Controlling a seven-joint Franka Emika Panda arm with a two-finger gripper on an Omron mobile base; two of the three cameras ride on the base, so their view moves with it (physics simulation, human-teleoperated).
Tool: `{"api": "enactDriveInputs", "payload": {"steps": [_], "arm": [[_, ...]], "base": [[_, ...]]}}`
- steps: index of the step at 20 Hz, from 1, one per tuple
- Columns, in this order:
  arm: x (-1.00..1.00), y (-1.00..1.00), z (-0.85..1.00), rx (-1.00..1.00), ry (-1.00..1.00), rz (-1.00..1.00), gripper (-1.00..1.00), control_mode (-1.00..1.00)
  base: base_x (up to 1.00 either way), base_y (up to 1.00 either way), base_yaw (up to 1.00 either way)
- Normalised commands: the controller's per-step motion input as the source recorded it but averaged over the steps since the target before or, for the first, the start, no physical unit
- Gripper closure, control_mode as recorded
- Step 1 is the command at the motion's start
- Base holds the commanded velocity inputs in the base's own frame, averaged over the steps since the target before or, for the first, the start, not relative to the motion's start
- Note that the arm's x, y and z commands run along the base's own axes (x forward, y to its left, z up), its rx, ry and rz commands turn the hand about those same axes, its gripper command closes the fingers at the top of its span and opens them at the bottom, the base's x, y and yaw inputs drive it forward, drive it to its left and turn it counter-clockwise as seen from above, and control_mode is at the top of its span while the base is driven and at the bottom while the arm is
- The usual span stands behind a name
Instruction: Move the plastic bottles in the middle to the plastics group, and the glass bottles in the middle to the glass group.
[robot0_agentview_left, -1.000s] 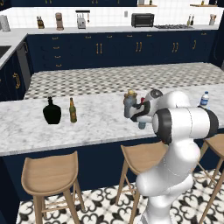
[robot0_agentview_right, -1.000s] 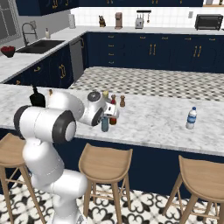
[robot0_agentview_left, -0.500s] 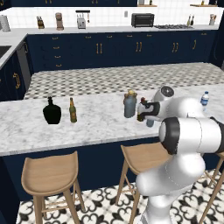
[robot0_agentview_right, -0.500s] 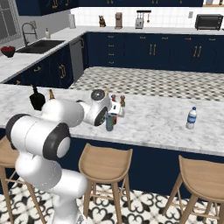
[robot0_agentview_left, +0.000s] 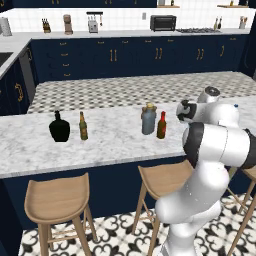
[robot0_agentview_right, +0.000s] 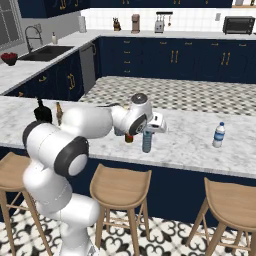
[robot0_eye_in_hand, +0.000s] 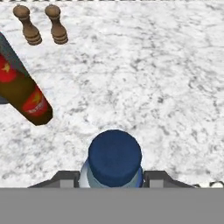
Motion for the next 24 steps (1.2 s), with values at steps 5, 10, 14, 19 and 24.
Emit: {"api": "enactDriveInputs", "payload": {"steps": [5,10,14,19,24], "arm": [[0.00,-0.91,-0.05,0.00,0.02,0.00,1.00,-1.00],[0.00,-0.70,-0.33,0.00,-0.01,0.00,1.00,-1.00],[0.00,-0.47,-0.29,0.00,-0.07,0.00,1.00,-1.00],[0.19,-0.44,0.22,0.00,-0.10,0.00,1.00,-1.00],[0.27,-0.43,0.03,0.00,-0.08,0.00,1.00,-1.00]], "base": [[0.00,0.00,0.00],[0.00,0.00,0.00],[0.00,0.00,0.00],[0.00,0.00,0.00],[0.00,0.00,0.00]]}}
